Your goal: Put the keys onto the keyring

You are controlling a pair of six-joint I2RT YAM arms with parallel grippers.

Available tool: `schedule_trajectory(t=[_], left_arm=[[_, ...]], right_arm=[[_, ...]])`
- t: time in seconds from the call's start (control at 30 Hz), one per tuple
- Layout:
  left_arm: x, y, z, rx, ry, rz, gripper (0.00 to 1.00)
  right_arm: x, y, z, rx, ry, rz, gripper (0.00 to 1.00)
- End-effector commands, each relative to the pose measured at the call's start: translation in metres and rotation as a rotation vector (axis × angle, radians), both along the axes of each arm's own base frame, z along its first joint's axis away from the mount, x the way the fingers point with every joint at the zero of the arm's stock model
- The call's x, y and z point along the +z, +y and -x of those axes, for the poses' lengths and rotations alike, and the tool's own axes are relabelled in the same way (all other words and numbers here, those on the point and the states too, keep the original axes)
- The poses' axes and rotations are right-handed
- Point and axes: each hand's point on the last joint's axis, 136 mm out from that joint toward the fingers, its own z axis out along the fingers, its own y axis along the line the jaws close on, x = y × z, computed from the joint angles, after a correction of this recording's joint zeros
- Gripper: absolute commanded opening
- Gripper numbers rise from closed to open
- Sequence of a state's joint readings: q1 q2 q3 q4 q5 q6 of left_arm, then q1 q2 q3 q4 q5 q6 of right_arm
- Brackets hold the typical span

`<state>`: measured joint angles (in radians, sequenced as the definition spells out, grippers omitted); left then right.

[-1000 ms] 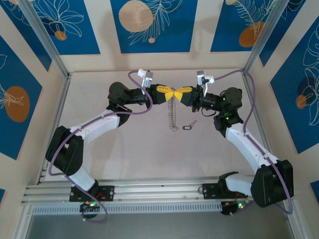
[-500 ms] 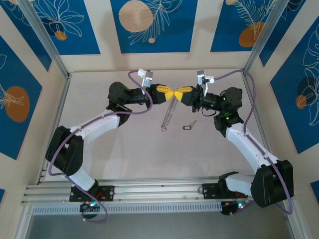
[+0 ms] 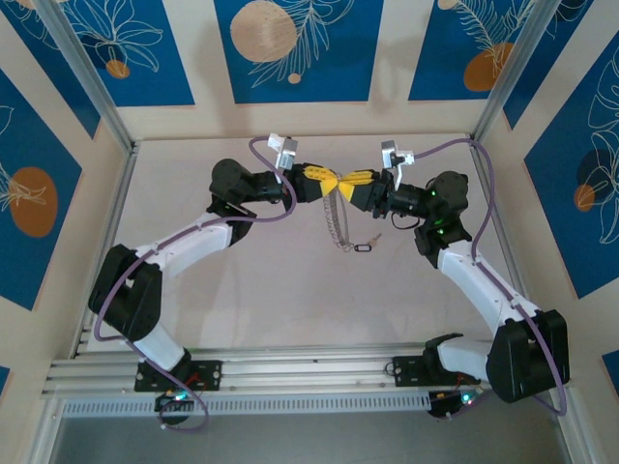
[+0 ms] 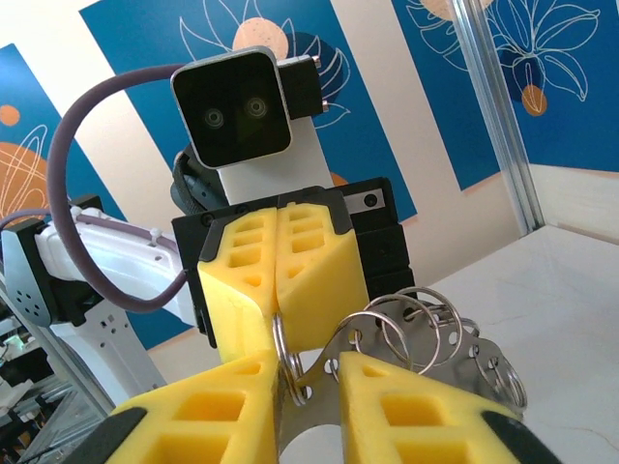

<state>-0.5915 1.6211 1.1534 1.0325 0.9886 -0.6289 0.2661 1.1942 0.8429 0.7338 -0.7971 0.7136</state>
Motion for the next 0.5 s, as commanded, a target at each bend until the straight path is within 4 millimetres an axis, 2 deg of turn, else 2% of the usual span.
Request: schedule_trajectory(t=[0.0, 0.13, 0.3, 0.43, 0.47], left_arm=[[0.024, 0.002, 0.013, -0.023, -0.097, 0.051, 0.0], [0.024, 0.001, 0.014, -0.033, -0.095, 0.048, 0.0], [0.023, 0.0, 0.016, -0.048, -0.088, 0.041, 0.0], [0.025, 0.001, 0.015, -0.046, -0.075, 0.045, 0.0], [0.025, 0.001, 0.014, -0.04, -0.069, 0.048, 0.03]], right_arm=[[0.001, -0.002, 0.002, -0.008, -0.001, -0.007, 0.18], [0.006, -0.001, 0.001, -0.002, -0.01, -0.013, 0.14], [0.011, 0.001, -0.001, 0.002, -0.017, -0.022, 0.01], [0.011, -0.004, -0.013, -0.074, -0.003, -0.062, 0.0], [0.01, -0.006, -0.015, -0.093, 0.0, -0.077, 0.0]])
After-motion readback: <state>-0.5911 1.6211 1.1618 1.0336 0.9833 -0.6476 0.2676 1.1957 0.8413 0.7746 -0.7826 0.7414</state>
